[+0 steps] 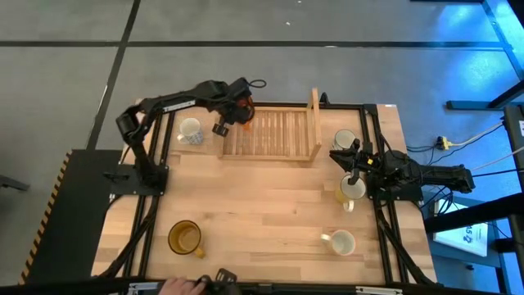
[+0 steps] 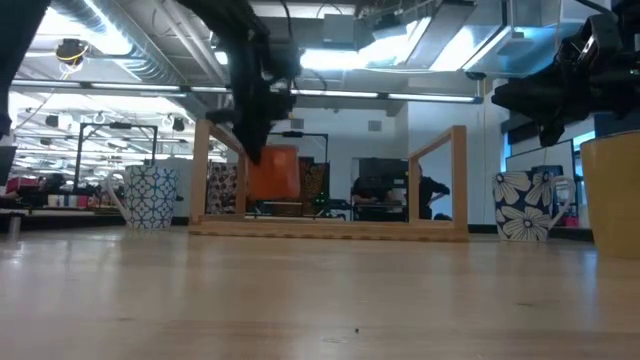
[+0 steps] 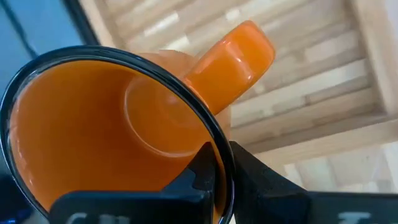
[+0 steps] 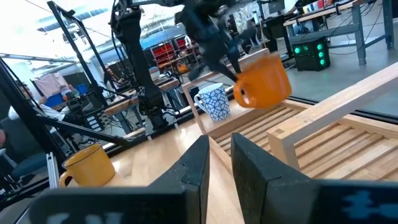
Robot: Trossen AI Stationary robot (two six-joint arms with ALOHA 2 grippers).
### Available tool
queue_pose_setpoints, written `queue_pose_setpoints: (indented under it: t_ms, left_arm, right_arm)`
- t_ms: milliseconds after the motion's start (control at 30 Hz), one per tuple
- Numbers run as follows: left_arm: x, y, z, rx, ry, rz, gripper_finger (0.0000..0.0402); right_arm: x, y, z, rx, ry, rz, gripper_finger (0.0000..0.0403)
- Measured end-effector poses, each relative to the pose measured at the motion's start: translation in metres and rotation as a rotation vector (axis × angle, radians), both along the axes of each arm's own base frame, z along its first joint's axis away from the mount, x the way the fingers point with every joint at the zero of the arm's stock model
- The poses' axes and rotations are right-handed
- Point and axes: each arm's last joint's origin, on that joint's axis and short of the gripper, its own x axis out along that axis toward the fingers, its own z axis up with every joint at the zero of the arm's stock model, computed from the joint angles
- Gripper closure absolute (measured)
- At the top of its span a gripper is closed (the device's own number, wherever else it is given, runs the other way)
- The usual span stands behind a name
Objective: Place coffee mugs
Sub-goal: Put the orange mug on the shelf
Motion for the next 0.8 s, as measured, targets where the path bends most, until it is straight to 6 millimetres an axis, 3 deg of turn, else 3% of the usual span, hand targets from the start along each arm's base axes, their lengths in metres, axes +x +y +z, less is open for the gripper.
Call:
queue_pose_setpoints:
  t_ms: [167, 433, 567, 733, 800]
  left_arm:
    - [0.000, 0.006, -0.011, -0.049, 0.042, -0.011, 0.0383]
    - [0.002, 0.004, -0.011, -0.011, 0.057, -0.049, 0.0383]
    - [0.005, 0.007, 0.000, -0.002, 0.041, -0.032, 0.0383]
    - [0.012, 0.011, 0.035, 0.049, -0.090, -0.007, 0.0383]
    - [0.014, 0.011, 0.036, 0.024, -0.110, -0.024, 0.0383]
  right_arm:
    - [0.000, 0.000, 0.000, 0.001, 0.000, -0.001, 0.0347]
    - [0.000, 0.000, 0.000, 0.001, 0.000, -0.001, 0.0347]
    - [0.000, 0.000, 0.000, 0.001, 0.000, -0.001, 0.0347]
    - [0.000, 0.000, 0.000, 0.001, 0.000, -0.001, 0.0347]
    - [0.000, 0.000, 0.000, 0.001, 0.000, -0.001, 0.0347]
